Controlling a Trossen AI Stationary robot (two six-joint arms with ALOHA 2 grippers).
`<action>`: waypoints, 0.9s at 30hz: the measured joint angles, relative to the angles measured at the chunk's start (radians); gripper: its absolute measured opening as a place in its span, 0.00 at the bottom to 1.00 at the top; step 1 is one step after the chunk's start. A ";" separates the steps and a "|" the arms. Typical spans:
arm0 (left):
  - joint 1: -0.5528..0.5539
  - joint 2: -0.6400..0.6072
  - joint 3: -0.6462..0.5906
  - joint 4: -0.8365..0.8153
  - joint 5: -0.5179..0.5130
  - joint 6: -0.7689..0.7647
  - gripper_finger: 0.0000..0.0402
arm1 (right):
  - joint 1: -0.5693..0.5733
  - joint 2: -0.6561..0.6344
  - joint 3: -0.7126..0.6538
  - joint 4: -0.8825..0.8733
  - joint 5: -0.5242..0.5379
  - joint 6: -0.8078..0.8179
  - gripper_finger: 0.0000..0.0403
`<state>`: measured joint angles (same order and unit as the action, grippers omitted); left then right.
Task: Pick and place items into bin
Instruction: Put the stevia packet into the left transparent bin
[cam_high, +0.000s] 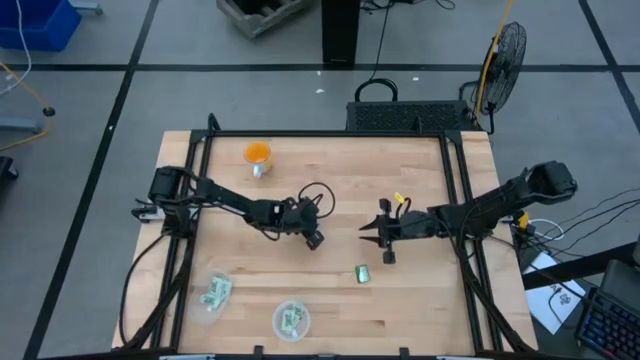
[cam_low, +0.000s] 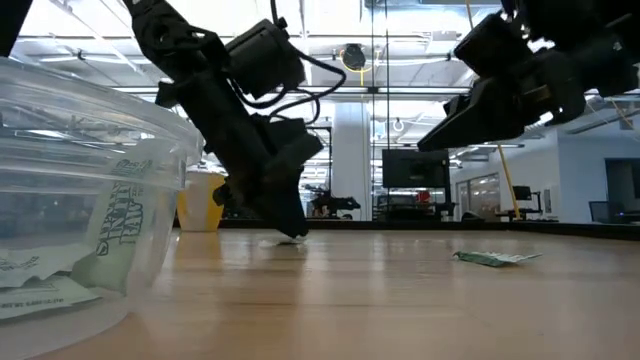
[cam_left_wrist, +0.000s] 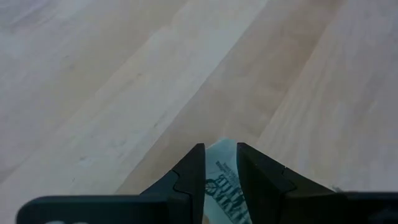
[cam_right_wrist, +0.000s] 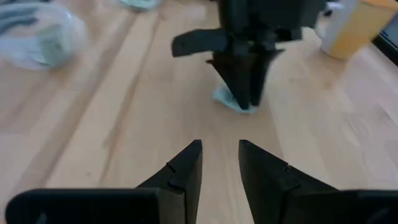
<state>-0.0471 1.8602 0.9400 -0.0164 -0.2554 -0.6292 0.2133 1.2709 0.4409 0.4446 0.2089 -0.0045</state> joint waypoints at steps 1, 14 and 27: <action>0.000 0.002 0.000 -0.012 -0.005 -0.001 0.24 | -0.008 0.000 -0.001 -0.004 0.000 0.000 0.25; 0.000 0.010 0.000 -0.035 -0.019 0.004 0.17 | -0.035 0.000 0.000 -0.011 -0.003 0.049 0.25; 0.023 0.028 0.002 -0.021 -0.030 0.005 0.06 | -0.035 0.000 0.000 -0.035 -0.004 0.138 0.25</action>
<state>-0.0246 1.8885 0.9417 -0.0371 -0.2852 -0.6238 0.1782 1.2709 0.4408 0.4092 0.2047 0.1333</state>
